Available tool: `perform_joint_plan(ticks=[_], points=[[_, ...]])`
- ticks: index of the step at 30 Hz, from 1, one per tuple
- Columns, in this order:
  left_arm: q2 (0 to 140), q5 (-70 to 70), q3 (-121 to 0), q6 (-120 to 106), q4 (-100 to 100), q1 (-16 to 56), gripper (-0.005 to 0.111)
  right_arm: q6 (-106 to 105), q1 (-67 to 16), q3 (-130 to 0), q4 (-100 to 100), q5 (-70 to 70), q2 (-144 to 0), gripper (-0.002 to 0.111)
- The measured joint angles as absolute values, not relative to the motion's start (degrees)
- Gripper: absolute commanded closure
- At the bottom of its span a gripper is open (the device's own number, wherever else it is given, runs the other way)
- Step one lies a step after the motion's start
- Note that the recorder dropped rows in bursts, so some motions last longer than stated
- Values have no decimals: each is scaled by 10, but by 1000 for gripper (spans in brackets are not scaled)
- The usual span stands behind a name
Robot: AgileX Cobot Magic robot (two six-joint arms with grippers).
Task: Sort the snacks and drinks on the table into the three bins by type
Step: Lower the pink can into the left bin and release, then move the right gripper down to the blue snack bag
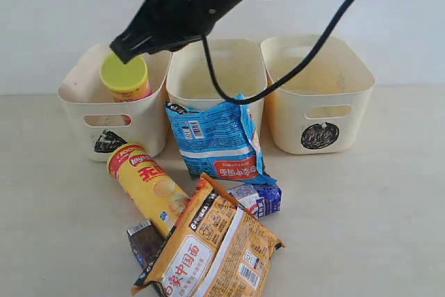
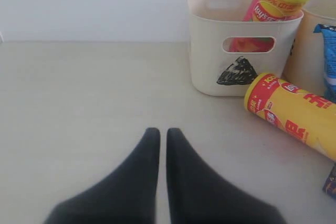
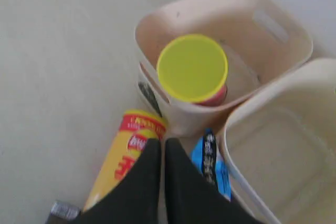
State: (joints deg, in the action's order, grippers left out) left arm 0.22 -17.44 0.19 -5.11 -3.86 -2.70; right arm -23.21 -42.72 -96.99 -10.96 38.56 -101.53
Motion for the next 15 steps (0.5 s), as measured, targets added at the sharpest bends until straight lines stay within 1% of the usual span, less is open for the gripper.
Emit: perform_joint_plan(ticks=[3,7,12,15], points=[[2,-174,2,-51,-39,-27,103,-220,-407,-957,-104,451,-992,108],[2,-174,2,-51,-39,-27,103,-217,-385,-891,-101,468,-951,108],[2,-174,2,-51,-39,-27,103,-216,-374,-763,-99,410,-885,108],[2,-174,2,-51,-39,-27,103,-216,-374,-687,-98,334,-844,108]])
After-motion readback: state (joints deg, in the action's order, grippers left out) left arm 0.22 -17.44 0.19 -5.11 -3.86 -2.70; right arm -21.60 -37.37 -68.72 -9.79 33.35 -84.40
